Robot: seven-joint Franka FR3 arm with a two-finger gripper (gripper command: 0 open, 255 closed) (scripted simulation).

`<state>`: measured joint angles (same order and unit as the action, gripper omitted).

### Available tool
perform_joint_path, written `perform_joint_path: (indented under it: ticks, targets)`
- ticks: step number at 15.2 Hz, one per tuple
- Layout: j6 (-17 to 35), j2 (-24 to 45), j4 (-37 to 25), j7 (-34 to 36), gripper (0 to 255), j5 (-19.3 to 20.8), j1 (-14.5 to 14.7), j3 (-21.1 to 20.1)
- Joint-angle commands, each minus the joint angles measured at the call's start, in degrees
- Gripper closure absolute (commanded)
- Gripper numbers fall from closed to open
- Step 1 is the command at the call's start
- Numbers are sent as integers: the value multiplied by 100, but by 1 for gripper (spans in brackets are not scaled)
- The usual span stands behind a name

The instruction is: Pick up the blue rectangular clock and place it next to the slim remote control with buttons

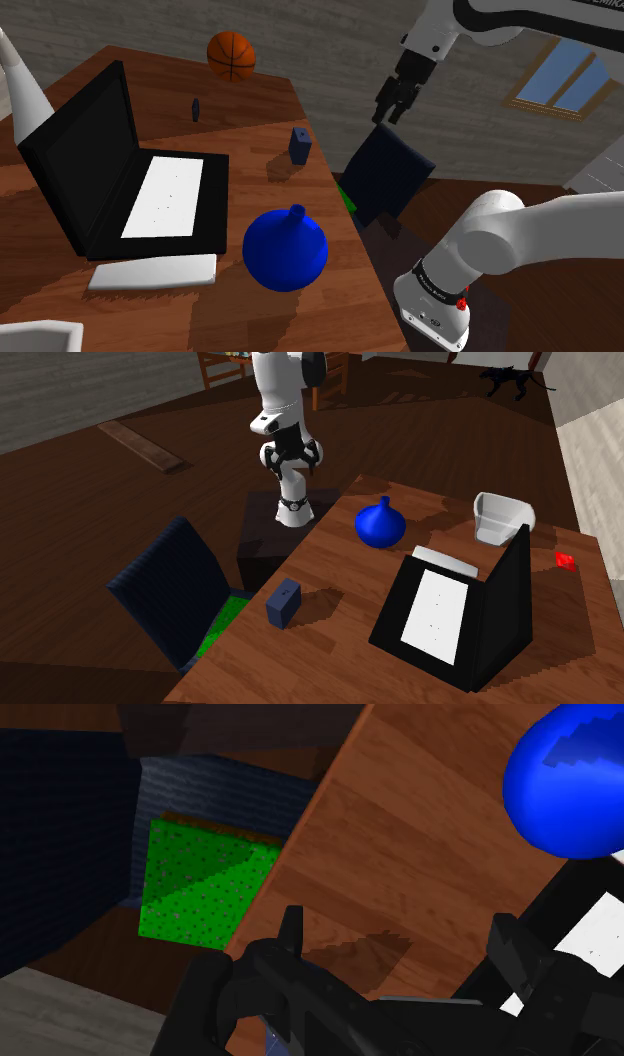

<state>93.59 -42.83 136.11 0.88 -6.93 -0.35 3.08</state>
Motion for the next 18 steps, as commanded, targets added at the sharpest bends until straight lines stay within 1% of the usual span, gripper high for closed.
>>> perform_joint_path:
  ticks: [1, 5, 9, 14, 18]
  targets:
    - [0, 0, 0, 0, 0, 0, 0, 0]
    - [724, 719, -22, 280, 0, 6, -59, -157]
    - [1382, 1508, -173, 574, 0, 51, -126, -285]
    - [2081, 2556, -536, 968, 0, 170, -218, -402]
    - [2524, 3417, -959, 1303, 0, 317, -288, -452]
